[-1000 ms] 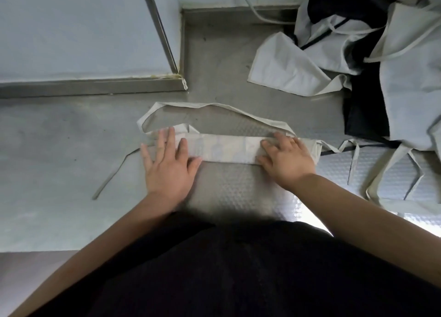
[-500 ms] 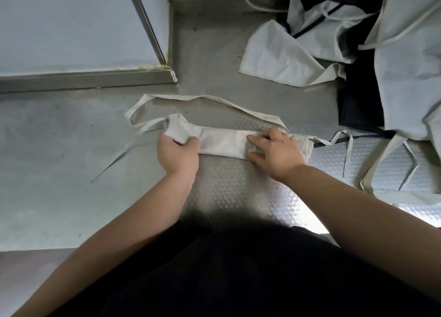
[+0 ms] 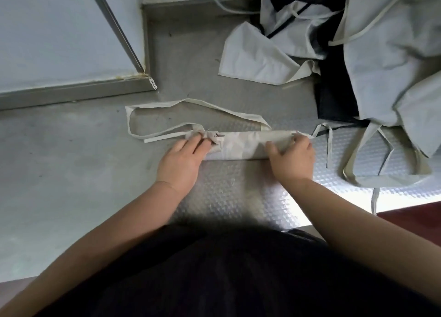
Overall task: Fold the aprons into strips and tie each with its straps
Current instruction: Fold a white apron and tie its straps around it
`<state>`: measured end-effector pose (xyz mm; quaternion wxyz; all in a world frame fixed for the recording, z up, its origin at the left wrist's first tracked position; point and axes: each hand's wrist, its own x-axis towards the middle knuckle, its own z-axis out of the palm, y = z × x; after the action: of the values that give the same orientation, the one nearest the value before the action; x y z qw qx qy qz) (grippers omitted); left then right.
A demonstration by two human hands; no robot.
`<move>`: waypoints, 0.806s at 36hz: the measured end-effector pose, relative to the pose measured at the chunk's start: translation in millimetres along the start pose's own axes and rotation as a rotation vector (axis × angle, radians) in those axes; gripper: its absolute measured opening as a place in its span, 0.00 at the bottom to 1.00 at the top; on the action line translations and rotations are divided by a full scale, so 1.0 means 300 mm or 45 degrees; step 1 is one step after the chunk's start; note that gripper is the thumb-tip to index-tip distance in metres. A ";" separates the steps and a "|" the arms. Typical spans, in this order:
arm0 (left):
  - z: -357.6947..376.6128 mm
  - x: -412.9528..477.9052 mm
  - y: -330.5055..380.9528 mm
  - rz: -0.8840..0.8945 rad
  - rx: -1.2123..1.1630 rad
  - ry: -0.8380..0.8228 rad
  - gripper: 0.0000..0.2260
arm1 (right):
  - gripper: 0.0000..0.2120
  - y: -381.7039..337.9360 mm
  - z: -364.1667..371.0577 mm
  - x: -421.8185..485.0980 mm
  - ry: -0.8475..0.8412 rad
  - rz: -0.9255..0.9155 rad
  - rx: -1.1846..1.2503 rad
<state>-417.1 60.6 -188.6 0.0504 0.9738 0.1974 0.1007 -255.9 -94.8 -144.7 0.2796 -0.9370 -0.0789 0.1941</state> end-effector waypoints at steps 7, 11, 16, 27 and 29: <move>0.004 0.013 -0.017 0.025 -0.019 -0.108 0.19 | 0.36 -0.074 0.017 0.048 -0.065 0.796 0.919; 0.003 0.018 -0.021 0.000 -0.048 -0.149 0.21 | 0.23 -0.089 0.015 0.051 -0.084 0.922 1.279; -0.007 0.023 -0.025 -0.004 -0.065 -0.165 0.21 | 0.17 -0.103 0.048 0.039 -0.057 0.609 0.926; -0.072 0.031 0.021 -0.062 0.009 -0.288 0.21 | 0.14 -0.141 0.131 -0.047 -0.221 -0.683 -0.985; -0.074 0.034 0.030 -0.078 -0.056 -0.329 0.21 | 0.13 -0.150 0.120 -0.039 -0.282 -0.699 -0.965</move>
<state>-409.3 57.6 -164.0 0.0997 0.9708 0.2168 -0.0229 -283.0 -42.8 -143.7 -0.0508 -0.8911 -0.4179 0.1695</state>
